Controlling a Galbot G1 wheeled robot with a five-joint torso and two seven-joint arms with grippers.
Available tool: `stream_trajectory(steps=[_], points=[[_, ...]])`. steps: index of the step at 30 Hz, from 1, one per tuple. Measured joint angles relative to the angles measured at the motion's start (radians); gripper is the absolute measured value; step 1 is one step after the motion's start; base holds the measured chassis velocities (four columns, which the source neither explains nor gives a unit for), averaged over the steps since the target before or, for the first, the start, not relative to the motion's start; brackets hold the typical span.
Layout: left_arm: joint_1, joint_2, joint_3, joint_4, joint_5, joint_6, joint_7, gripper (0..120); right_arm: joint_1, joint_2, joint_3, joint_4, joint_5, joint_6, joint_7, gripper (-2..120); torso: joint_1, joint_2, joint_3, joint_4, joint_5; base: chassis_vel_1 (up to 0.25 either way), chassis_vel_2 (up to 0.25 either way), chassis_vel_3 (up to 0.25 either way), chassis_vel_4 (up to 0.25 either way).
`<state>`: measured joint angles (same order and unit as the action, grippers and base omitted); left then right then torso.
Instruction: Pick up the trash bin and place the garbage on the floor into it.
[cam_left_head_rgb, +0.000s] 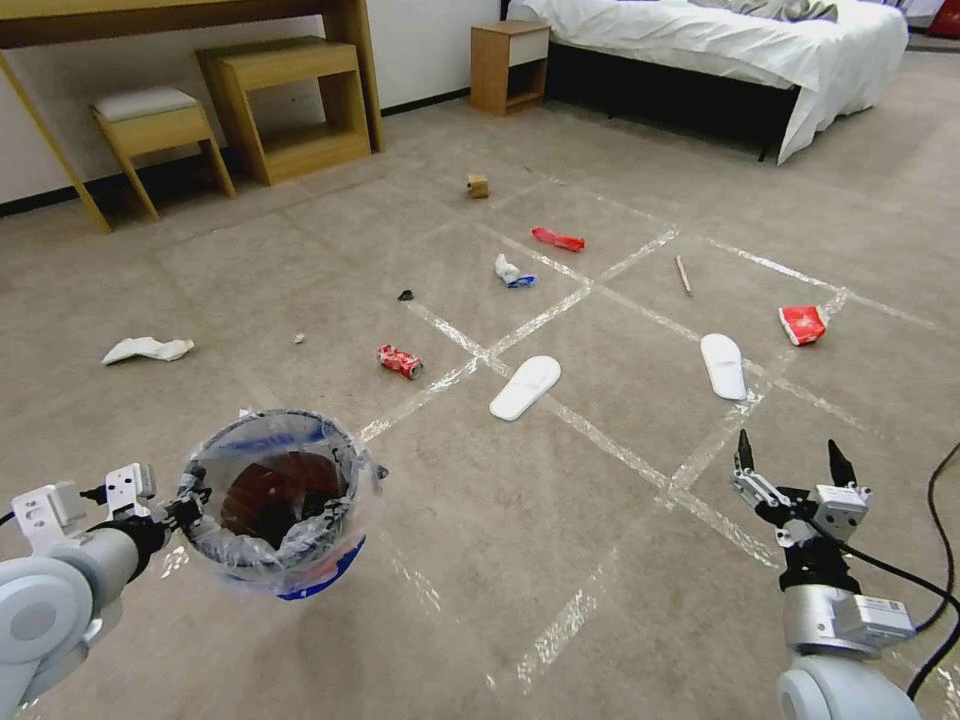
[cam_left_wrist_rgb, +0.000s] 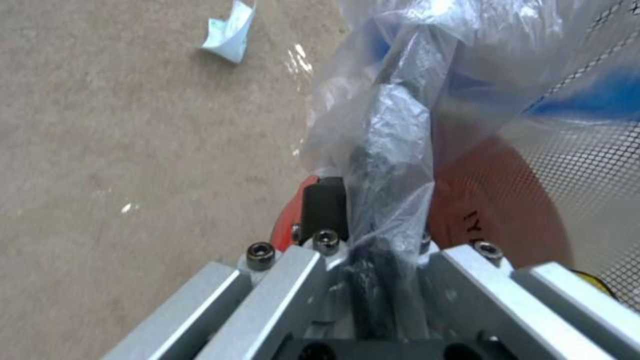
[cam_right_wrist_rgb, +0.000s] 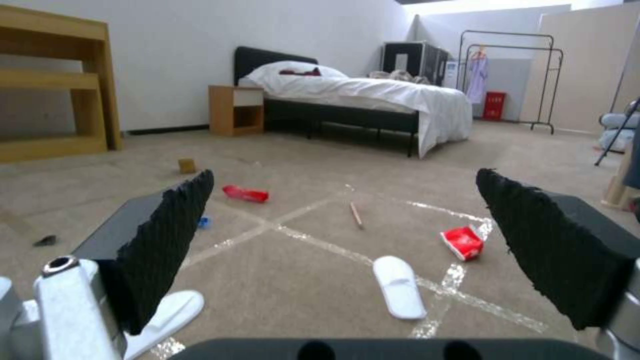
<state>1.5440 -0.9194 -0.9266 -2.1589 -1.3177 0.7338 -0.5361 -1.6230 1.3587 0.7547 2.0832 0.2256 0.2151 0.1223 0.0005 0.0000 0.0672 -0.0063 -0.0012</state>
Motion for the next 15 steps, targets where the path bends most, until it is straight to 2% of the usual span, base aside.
stream_trajectory(steps=[15], points=[[0.011, 0.01, -0.007, -0.004, -0.009, 0.0, -0.002, 0, 0.011, 0.0, -0.005, -0.006, 0.004, 0.0, 0.0, 100, 0.0, 0.0, 0.0, 0.0, -0.0001, -0.128, 0.131, 0.126, -0.123]])
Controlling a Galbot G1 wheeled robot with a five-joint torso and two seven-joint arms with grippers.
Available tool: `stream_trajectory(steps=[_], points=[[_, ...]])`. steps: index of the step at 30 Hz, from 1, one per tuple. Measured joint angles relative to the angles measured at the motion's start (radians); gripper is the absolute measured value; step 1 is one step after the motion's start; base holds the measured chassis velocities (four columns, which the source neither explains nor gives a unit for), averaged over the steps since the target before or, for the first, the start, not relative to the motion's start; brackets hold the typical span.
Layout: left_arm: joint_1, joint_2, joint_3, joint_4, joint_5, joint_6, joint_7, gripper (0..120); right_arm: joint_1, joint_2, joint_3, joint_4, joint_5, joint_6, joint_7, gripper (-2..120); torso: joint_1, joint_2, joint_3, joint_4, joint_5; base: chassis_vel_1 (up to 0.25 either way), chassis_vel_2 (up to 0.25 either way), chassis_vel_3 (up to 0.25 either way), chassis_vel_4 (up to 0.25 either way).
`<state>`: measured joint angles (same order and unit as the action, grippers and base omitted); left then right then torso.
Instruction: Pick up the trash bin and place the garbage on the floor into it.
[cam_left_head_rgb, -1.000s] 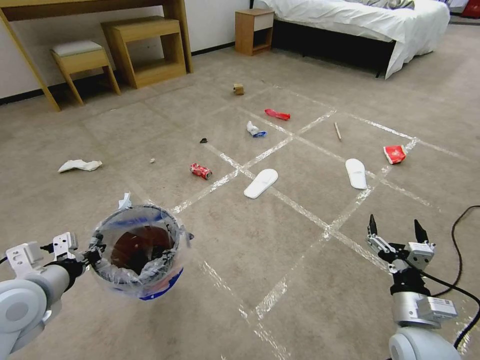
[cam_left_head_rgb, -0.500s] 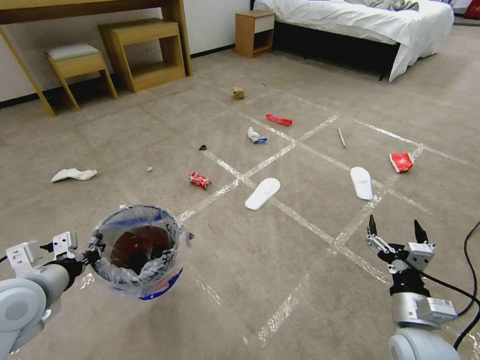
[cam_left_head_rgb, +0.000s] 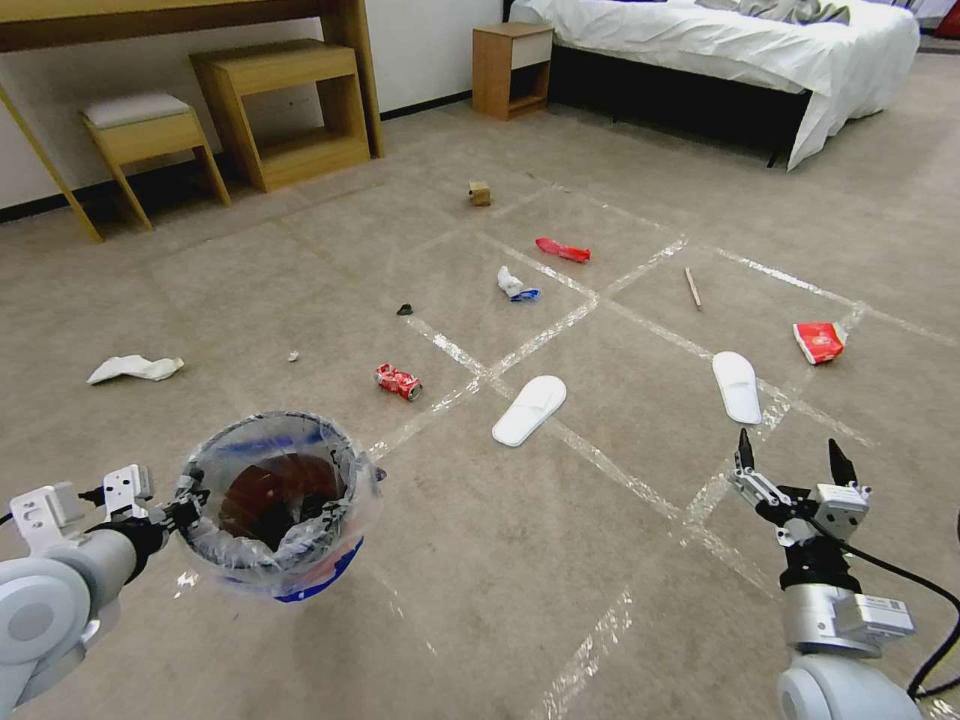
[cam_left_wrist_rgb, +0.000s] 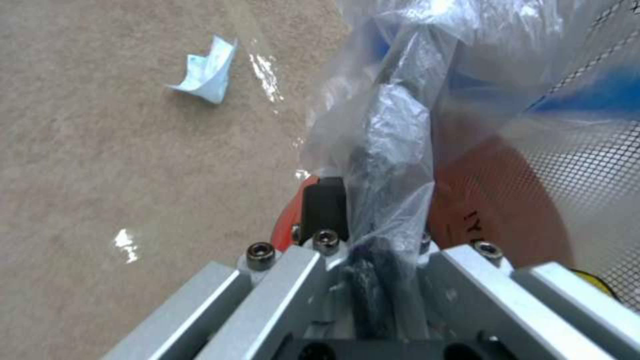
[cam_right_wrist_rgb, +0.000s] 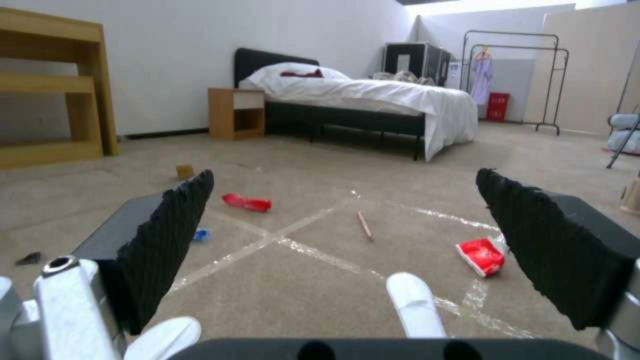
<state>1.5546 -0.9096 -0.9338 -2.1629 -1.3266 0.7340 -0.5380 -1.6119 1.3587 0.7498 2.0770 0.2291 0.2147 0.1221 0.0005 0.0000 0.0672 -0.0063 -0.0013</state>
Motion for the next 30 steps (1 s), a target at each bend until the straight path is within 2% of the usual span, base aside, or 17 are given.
stream_trajectory(steps=[30], points=[[0.011, 0.01, 0.016, -0.004, 0.003, 0.002, 0.013, 0, 0.015, 0.002, -0.007, -0.03, 0.001, 0.001, -0.003, 100, 0.0, 0.0, 0.0, 0.0, 0.0, -0.128, 0.129, 0.125, -0.127]])
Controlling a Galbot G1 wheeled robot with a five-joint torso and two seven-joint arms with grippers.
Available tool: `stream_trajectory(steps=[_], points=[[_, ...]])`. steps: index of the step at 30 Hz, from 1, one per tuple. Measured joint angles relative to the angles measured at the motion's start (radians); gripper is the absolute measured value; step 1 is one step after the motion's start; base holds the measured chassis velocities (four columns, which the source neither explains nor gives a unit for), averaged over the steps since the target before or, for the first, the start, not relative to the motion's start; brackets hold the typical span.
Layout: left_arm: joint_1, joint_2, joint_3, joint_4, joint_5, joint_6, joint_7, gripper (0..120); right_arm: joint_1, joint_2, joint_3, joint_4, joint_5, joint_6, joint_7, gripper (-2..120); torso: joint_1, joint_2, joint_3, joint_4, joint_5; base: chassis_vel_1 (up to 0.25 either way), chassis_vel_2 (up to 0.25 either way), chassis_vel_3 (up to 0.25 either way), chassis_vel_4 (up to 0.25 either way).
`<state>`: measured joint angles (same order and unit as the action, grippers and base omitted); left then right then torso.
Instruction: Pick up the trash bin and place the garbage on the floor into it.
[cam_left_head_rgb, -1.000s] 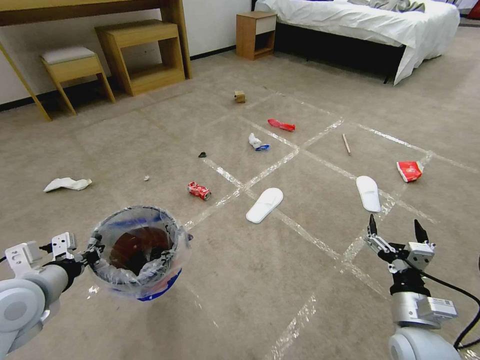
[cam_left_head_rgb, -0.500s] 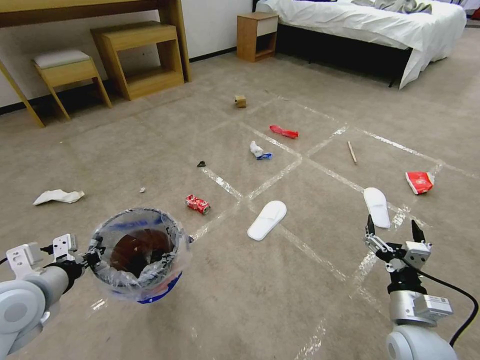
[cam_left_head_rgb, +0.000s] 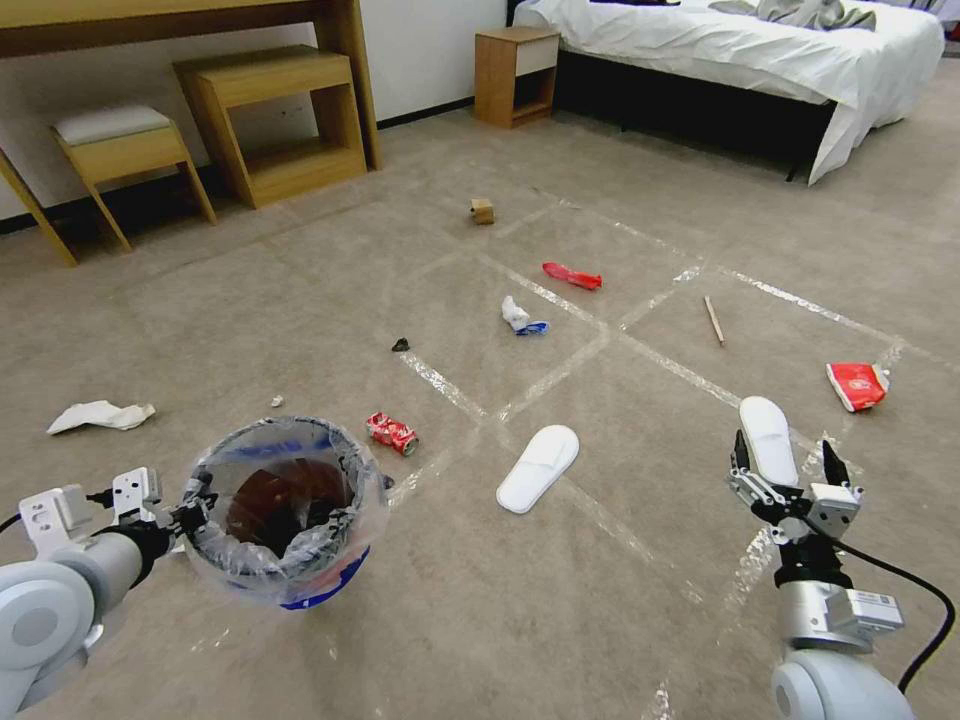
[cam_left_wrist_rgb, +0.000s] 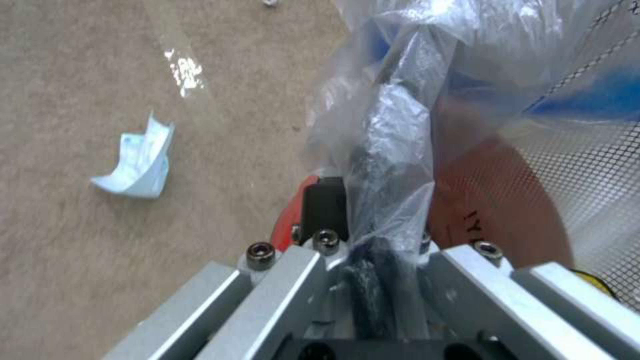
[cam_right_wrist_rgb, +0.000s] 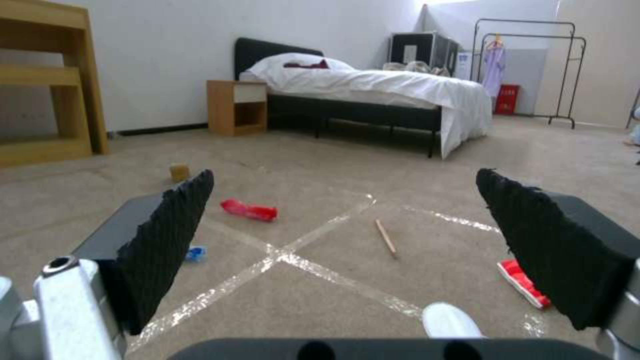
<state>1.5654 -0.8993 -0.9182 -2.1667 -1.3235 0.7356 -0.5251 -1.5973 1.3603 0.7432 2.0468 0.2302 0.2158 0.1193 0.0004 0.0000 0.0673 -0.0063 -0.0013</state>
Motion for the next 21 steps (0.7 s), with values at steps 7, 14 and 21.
stream_trajectory(steps=[7, 14, 21], points=[[-0.001, 0.001, 0.0, 0.005, 0.001, 0.0, 0.0, 0, -0.001, 0.002, -0.003, 0.004, 0.01, 0.006, -0.005, 100, 0.0, 0.0, 0.0, 0.0001, 0.0, -0.089, 0.107, 0.093, -0.091], [0.002, -0.004, 0.0, 0.003, 0.004, 0.0, 0.0, 0, -0.008, 0.002, -0.009, 0.017, 0.012, 0.006, -0.001, 100, 0.0, 0.0, 0.0, 0.0, 0.0, -0.015, 0.013, 0.016, -0.014], [0.009, -0.016, -0.001, -0.001, 0.011, 0.0, 0.0, 0, -0.008, 0.0, -0.011, 0.022, 0.013, -0.005, 0.021, 100, 0.0, 0.0, 0.0, 0.0001, 0.0, 0.0, 0.0, 0.0, 0.0]])
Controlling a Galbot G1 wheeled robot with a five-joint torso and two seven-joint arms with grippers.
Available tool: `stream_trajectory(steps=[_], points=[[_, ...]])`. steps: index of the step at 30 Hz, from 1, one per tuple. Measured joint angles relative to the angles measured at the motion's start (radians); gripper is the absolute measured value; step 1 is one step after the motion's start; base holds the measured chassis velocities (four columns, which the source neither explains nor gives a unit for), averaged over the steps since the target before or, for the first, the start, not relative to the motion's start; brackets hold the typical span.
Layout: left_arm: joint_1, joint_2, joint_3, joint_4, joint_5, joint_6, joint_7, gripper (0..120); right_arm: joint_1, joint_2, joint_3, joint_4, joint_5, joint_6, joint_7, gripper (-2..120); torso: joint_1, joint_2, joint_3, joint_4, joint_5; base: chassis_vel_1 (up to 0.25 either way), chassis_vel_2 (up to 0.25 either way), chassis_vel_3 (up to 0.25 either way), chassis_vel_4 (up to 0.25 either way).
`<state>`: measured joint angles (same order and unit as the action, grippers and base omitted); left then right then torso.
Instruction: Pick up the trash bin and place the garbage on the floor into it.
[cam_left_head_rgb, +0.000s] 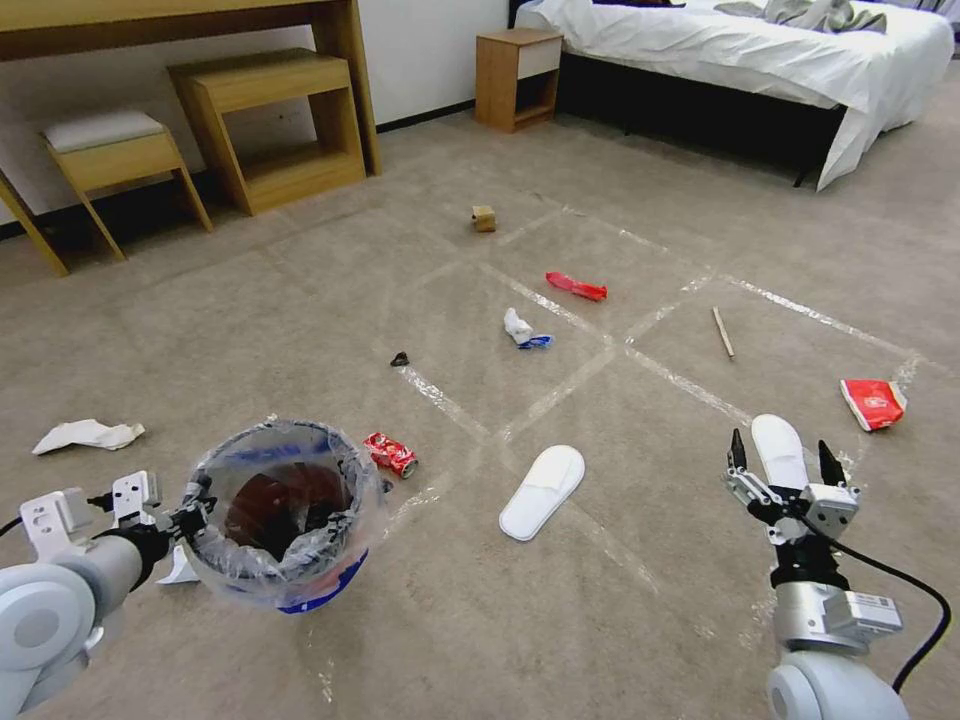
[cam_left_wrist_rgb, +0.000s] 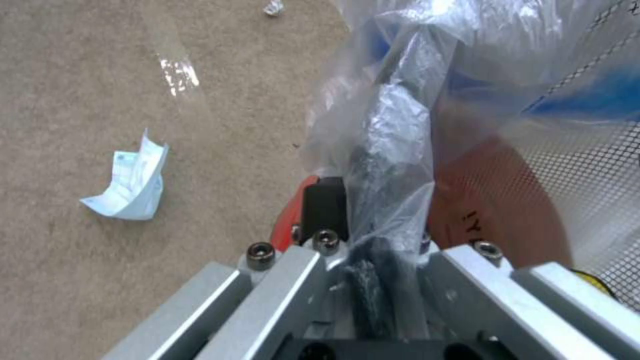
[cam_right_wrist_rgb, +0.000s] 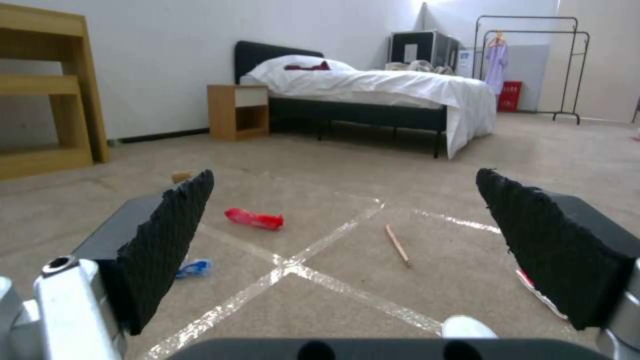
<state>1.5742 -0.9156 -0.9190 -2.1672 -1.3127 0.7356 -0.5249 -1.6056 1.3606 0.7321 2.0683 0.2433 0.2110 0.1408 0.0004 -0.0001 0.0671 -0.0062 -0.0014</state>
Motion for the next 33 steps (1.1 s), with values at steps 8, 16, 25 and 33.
stream_trajectory(steps=[8, 16, 25, 33], points=[[0.0, -0.009, 0.001, -0.004, 0.007, 0.0, 0.0, 0, -0.001, -0.007, 0.006, 0.004, 0.009, 0.005, -0.003, 100, 0.0, 0.0, 0.0, 0.0, 0.0, 0.0, 0.0, 0.0, 0.0], [0.005, -0.01, -0.001, -0.007, 0.007, 0.0, 0.0, 0, -0.005, -0.003, 0.005, 0.004, 0.002, 0.006, -0.015, 100, 0.0, 0.0, 0.0, 0.0, 0.0, 0.0, 0.0, 0.0, 0.0], [0.008, -0.008, -0.003, -0.008, 0.007, 0.0, 0.001, 0, -0.006, 0.003, 0.003, 0.002, -0.004, 0.01, -0.018, 100, 0.0, 0.0, 0.0, 0.0, 0.0, -0.039, 0.044, 0.043, -0.042], [0.004, -0.005, 0.0, -0.003, 0.008, -0.001, 0.002, 0, -0.006, 0.009, 0.002, -0.004, -0.013, 0.015, -0.018, 100, 0.0, 0.0, 0.0, -0.0001, 0.0001, -0.1, 0.091, 0.094, -0.096]])
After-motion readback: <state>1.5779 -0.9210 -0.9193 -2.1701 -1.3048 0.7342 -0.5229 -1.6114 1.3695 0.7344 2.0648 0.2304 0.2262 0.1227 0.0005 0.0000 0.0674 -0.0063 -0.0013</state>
